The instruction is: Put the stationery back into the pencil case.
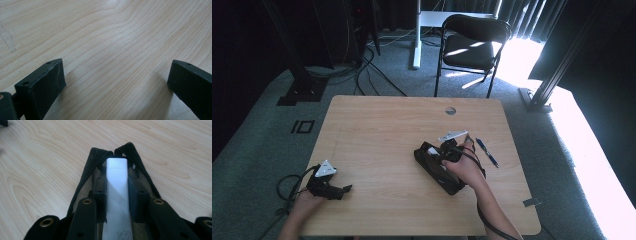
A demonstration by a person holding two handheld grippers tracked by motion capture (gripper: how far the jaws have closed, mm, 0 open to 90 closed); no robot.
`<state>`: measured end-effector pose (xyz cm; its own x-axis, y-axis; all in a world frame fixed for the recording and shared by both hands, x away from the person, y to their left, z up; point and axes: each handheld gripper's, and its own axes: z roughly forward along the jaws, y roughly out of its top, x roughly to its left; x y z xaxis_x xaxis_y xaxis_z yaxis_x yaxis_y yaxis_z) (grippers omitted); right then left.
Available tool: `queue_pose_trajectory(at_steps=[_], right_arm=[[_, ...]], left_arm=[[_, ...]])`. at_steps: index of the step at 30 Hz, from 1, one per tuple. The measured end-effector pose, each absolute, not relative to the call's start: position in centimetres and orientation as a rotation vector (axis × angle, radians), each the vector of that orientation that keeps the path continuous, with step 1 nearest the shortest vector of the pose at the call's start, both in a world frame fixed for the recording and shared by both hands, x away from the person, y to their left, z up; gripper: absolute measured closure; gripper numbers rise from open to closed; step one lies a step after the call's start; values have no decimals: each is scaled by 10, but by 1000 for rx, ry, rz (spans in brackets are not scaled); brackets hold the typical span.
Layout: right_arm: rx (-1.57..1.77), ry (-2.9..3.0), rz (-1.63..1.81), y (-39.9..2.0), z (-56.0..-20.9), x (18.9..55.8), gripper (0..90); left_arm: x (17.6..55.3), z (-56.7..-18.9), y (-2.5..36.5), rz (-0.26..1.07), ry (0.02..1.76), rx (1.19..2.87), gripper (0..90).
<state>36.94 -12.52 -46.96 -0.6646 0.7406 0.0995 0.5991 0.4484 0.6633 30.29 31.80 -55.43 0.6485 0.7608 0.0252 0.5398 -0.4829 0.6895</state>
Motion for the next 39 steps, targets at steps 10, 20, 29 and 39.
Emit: queue_pose_trajectory(at_steps=[10,20,29,39], right_arm=[[1177,2537,888,-110,-487,377,705],[1152,2594,787,-97,-498,379,705],[1170,2619,727,-93,-506,385,704],[1150,2663,703,-90,-511,387,655]], left_arm=[[303,-554,318,435,1005,2207,16],[303,-554,318,435,1005,2207,16],[303,-554,318,435,1005,2207,15],[303,-554,318,434,1005,2207,15]])
